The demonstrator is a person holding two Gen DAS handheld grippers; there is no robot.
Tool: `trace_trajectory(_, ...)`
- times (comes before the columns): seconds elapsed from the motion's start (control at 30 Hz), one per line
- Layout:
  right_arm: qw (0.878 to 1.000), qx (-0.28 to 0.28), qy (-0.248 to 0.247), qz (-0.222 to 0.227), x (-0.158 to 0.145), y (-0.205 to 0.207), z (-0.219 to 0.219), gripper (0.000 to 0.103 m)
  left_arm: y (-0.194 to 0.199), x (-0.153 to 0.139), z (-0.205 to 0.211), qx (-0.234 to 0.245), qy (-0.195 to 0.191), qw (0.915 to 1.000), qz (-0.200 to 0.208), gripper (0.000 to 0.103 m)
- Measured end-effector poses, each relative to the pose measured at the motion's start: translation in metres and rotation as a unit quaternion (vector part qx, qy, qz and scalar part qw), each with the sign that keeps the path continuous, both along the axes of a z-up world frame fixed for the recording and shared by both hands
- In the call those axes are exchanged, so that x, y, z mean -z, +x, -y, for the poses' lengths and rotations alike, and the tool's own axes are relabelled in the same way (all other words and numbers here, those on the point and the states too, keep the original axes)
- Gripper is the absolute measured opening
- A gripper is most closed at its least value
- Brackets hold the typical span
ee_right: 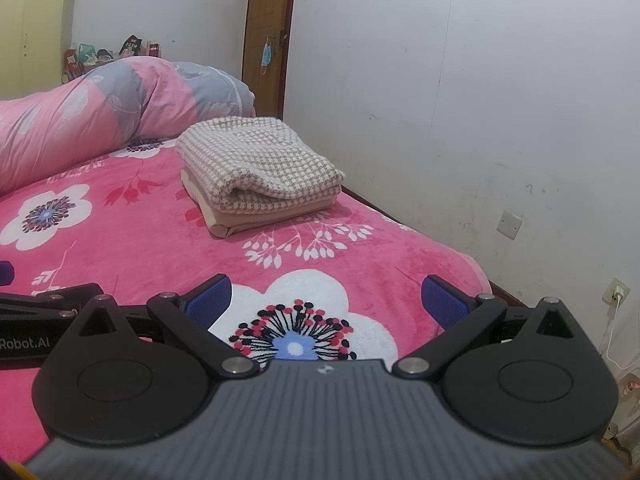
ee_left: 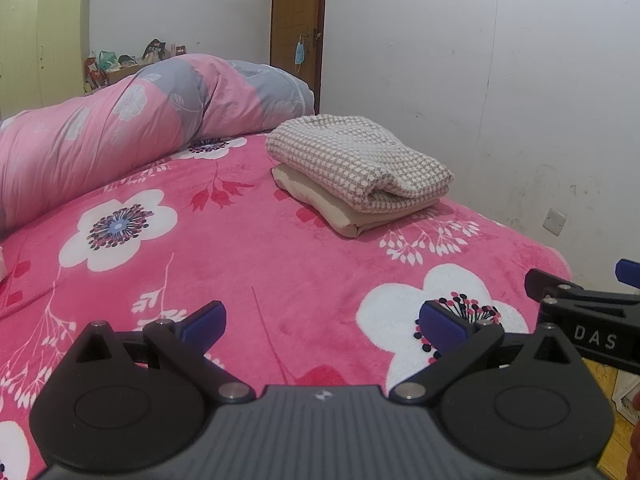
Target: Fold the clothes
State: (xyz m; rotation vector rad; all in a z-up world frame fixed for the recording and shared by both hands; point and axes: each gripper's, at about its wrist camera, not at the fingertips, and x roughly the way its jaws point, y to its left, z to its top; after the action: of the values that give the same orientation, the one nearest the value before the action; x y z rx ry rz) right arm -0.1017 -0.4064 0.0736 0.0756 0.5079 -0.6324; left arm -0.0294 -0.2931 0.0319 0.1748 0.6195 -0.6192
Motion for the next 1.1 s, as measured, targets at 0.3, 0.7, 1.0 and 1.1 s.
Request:
trace_trajectory(0.3, 1.000, -0.002, -0.003, 0.000, -0.0013, 0.0005, -0.0015, 0.102, -0.0002, -0.0002, -0.0011, -0.002, 0.002, 1.0000, 0.001, 0.103)
trace_trajectory(0.7, 1.000, -0.004, -0.004, 0.000, -0.0019, 0.0027, -0.0033, 0.102, -0.0001, -0.0010, 0.0006, -0.003, 0.003, 1.0000, 0.002, 0.103)
trace_trajectory(1.0, 1.000, -0.006, -0.005, -0.001, -0.0023, 0.0036, -0.0053, 0.102, 0.0021, -0.0017, -0.0013, -0.004, 0.003, 1.0000, 0.001, 0.103)
trace_trajectory(1.1, 1.000, -0.007, -0.006, -0.001, -0.0023, 0.0035, -0.0066, 0.102, 0.0028, -0.0015, -0.0024, -0.005, 0.003, 1.0000, 0.000, 0.103)
